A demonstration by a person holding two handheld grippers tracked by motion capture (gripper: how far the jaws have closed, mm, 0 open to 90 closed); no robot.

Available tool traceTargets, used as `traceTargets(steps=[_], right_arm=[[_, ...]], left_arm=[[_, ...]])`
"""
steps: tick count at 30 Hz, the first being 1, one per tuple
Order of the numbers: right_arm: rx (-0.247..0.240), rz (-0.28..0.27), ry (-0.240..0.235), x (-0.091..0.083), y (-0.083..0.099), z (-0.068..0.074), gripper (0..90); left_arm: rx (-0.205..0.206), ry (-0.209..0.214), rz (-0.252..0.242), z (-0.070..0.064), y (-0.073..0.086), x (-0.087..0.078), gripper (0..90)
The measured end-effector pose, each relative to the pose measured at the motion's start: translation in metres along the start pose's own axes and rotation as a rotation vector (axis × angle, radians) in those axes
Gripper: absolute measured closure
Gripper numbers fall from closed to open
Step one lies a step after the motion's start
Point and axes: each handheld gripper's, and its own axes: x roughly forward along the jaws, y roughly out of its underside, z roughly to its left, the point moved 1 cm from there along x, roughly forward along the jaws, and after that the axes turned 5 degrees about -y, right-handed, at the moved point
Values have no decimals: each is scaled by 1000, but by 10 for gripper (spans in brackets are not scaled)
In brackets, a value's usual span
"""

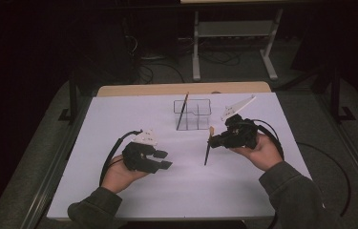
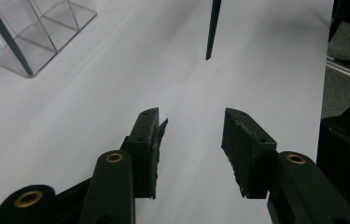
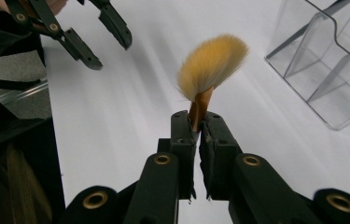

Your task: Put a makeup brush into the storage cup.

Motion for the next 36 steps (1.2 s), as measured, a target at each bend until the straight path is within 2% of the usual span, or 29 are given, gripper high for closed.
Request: traceTargets(steps=[4,12,36], right_arm=[[8,-2,2,-2,2,-2,833],[8,22,12,0,3,-5,833],[28,25,25,-6,8,-14,833]], left_arm=[[-17,-11,-6,1,6,-3,518],[-26,-25,-24,2,9,-10,497],[-79,-87,-45,11,31,-31,402]])
